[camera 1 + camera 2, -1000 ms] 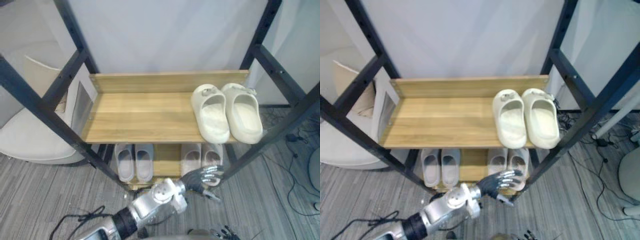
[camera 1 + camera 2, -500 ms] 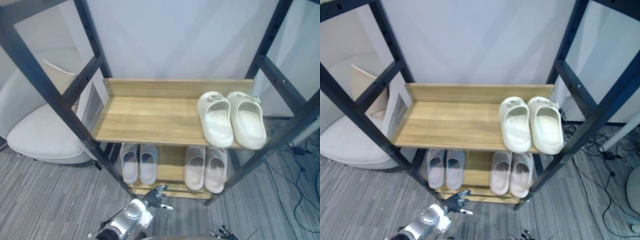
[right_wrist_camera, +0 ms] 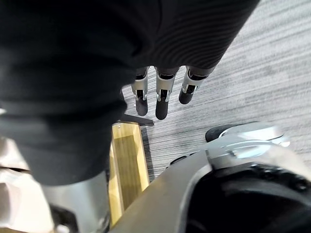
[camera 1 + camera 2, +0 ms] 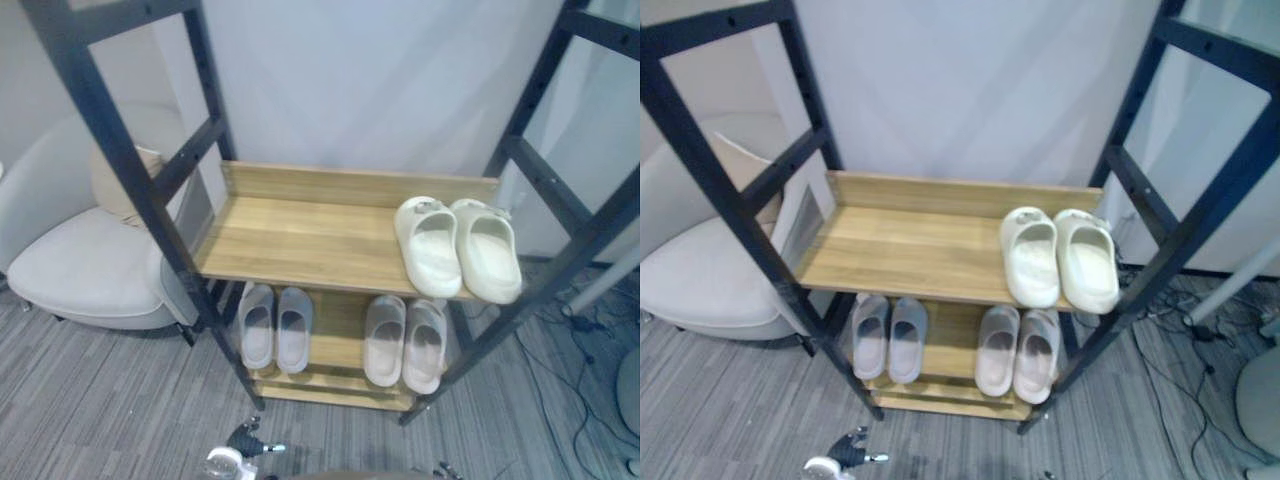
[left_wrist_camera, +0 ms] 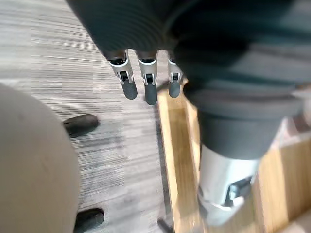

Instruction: Organize the slippers on the shoe rack

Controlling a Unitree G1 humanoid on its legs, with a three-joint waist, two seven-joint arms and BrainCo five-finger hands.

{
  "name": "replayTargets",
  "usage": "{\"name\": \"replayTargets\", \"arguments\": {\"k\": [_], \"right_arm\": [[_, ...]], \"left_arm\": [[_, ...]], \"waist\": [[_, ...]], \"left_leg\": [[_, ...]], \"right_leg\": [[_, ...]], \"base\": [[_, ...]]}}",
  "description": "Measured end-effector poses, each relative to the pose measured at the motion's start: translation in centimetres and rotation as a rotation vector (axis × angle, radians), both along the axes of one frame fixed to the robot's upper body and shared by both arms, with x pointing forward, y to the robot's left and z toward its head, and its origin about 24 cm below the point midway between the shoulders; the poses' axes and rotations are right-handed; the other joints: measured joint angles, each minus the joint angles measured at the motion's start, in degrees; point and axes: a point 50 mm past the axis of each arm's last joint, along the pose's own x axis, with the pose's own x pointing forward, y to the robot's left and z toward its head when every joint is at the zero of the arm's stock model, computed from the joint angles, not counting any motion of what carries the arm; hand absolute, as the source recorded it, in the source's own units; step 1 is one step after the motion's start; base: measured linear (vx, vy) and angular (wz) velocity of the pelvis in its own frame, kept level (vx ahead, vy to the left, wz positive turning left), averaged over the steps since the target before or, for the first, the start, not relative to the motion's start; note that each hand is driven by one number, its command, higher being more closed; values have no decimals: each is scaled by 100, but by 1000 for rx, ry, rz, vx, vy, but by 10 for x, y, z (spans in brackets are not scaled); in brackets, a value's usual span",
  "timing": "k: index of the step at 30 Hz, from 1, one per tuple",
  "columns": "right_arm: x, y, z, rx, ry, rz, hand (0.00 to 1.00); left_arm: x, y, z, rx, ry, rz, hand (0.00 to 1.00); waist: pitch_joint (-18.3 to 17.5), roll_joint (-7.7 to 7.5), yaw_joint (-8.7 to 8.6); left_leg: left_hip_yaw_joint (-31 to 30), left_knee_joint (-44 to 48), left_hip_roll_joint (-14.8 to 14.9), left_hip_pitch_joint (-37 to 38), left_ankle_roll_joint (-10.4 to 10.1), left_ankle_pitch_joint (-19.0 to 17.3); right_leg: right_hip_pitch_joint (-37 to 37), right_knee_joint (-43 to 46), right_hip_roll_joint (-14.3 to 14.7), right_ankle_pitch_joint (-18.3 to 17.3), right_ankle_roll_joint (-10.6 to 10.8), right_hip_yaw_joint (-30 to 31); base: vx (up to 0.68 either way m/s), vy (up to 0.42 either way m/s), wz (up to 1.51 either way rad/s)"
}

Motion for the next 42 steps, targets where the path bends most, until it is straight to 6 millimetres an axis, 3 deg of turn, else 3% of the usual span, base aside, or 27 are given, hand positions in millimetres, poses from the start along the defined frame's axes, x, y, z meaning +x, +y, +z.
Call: {"name": "replayTargets", "arguments": {"k": [4, 5, 6, 7, 8, 9, 10, 11, 13, 14, 16, 17, 18, 19, 21, 24, 25, 28, 29, 32, 33, 35, 37, 39, 40, 42], "right_arm": [[20, -4, 3, -21, -38, 17, 0], [27, -5, 4, -26, -50, 22, 0], [30, -5, 5, -31, -60, 11, 0], [32, -4, 6, -29, -70, 12, 0], [34, -3, 7, -27, -90, 11, 0], [33, -3, 7, -29, -93, 10, 0], [34, -7, 8, -37, -97, 7, 0], [34, -8, 8, -39, -96, 5, 0], [31, 8, 5, 2, -87, -3, 0], [31, 9, 4, 4, -85, -4, 0], [33, 6, 5, -5, -88, 4, 0], [35, 3, 6, -13, -91, 9, 0], [36, -2, 7, -35, -90, 35, 0], [37, -6, 8, -48, -90, 44, 0], [32, 0, 5, -33, -71, 43, 0], [28, 1, 4, -28, -56, 44, 0], [28, 5, 3, -20, -53, 50, 0], [30, -2, 4, -41, -44, 78, 0], [34, -3, 5, -45, -50, 94, 0], [35, 1, 4, -37, -54, 93, 0], [36, 2, 4, -35, -57, 92, 0], [40, 5, 5, -32, -69, 90, 0], [42, 5, 5, -36, -78, 88, 0], [45, 5, 6, -37, -83, 92, 0], [49, 7, 7, -32, -97, 96, 0], [58, 10, 10, -28, -127, 106, 0]], "left_arm": [[6, -1, 3, -13, -40, 67, 0], [14, -2, 6, -24, -65, 84, 0], [17, -3, 7, -35, -74, 101, 0], [18, -4, 7, -36, -79, 100, 0], [15, -4, 6, -38, -73, 104, 0], [15, -5, 6, -41, -75, 105, 0], [18, -10, 6, -51, -83, 102, 0], [18, -10, 6, -53, -84, 102, 0], [8, 2, 4, -16, -52, 95, 0], [7, 3, 3, -11, -47, 95, 0], [1, 0, 1, -15, -26, 78, 0], [2, -2, 1, -18, -27, 66, 0], [2, -10, 0, -29, -28, 38, 0], [4, -13, 0, -35, -32, 21, 0], [7, -12, 1, -30, -33, 21, 0], [6, -12, 0, -33, -32, 38, 0], [4, -8, 0, -24, -30, 42, 0], [7, -11, 1, -35, -45, 44, 0], [6, -13, 0, -39, -42, 45, 0], [9, -14, 1, -53, -50, 65, 0], [9, -14, 1, -54, -50, 64, 0], [14, -18, 2, -63, -63, 58, 0], [22, -25, 4, -80, -81, 50, 0], [28, -25, 6, -78, -96, 45, 0], [25, -23, 6, -72, -90, 53, 0], [24, -22, 5, -70, -87, 54, 0]], "waist": [[135, 53, 82], [276, 43, 107], [301, 17, 134], [303, 11, 147], [284, 60, 94], [261, 95, 79], [182, 249, 69], [182, 223, 75], [90, -146, 120], [75, -171, 127], [88, -113, 113], [97, -96, 104], [135, 117, 45], [159, 208, 4], [158, 162, -2], [140, 104, -18], [42, -63, -6], [-38, 85, 134], [-34, 128, 95], [-7, 71, 81], [-6, 46, 82], [10, -2, 35], [20, 18, -32], [46, -16, 26], [57, -21, 98], [54, -51, 39]], "left_leg": [[-131, 824, -84, -1066, -39, 204], [156, 1323, 4, -1194, 153, -200], [757, 2514, 62, -1374, 443, -928], [1015, 2920, 131, -1343, 434, -1116], [1564, 3340, 411, -1105, 345, -1518], [1712, 3275, 516, -1011, 314, -1649], [1833, 2670, 574, -876, 177, -1875], [1843, 2437, 530, -784, 199, -1884], [1724, 1721, 119, -623, 295, -1436], [1693, 1677, 74, -611, 311, -1417], [1491, 1560, -151, -504, 416, -1410], [1426, 1519, -188, -479, 450, -1402], [1215, 1444, -239, -420, 516, -1373], [945, 1444, -259, -441, 548, -1355], [497, 1375, -356, -457, 558, -1253], [-85, 1391, -467, -493, 452, -1131], [-358, 1428, -600, -569, 387, -1100], [-766, 1171, -449, -691, 182, -895], [-968, 1074, -396, -722, 111, -810], [-1214, 1047, -304, -780, -7, -671], [-1097, 1040, -289, -809, 23, -630], [501, 1262, -25, -977, 335, -734], [2418, 1773, 389, -1174, 487, -945], [2862, 2011, 413, -1281, 591, -1089], [2670, 2120, 274, -1377, 612, -1189], [2484, 2222, -51, -1493, 698, -1448]], "right_leg": [[-431, 231, 23, 24, -155, -167], [-472, 212, -97, 44, -204, -462], [-436, 269, -200, 43, -197, -615], [-380, 265, -234, 45, -193, -692], [-266, 190, -225, 70, -149, -898], [-267, 187, -200, 69, -126, -977], [-311, 201, -104, 56, -77, -1123], [-330, 193, -71, 65, -48, -1134], [-368, -30, -215, 237, 29, -1131], [-365, -21, -247, 248, 52, -1141], [-505, 803, -614, 42, 236, -1173], [-597, 1140, -700, 9, 207, -1116], [-1002, 2088, -802, 4, 80, -612], [-1318, 2486, -551, -202, 5, 386], [-1451, 2492, 47, -514, 65, 1988], [-1446, 1920, 320, -522, 51, 2725], [-1377, 1481, 235, -383, 36, 2729], [-1246, 1047, 284, -404, -100, 2266], [-1171, 953, 324, -361, -161, 2049], [-868, 684, 376, -291, -264, 1486], [-834, 666, 353, -285, -276, 1371], [-760, 585, 226, -281, -283, 847], [-695, 569, 108, -289, -272, 393], [-676, 612, 10, -366, -161, 220], [-678, 651, -37, -479, -66, 202], [-676, 854, -328, -790, 129, -37]], "base": [[-108, -2, 70], [-200, 44, 78], [-170, 39, 65], [-143, 42, 74], [-94, 60, 63], [-77, 124, 88], [-14, 119, 64], [11, 119, 64], [16, 77, 41], [28, 95, 33], [39, 122, 39], [-30, 165, 61], [-31, 126, 86], [-19, 90, 104], [32, -79, 135], [46, -148, 126], [82, -205, 132], [52, -217, 82], [26, -189, 69], [24, -137, 93], [-16, -55, 90], [-25, -28, 97], [9, 37, 109], [16, 165, 83], [24, 219, 65], [34, 218, 83]]}}
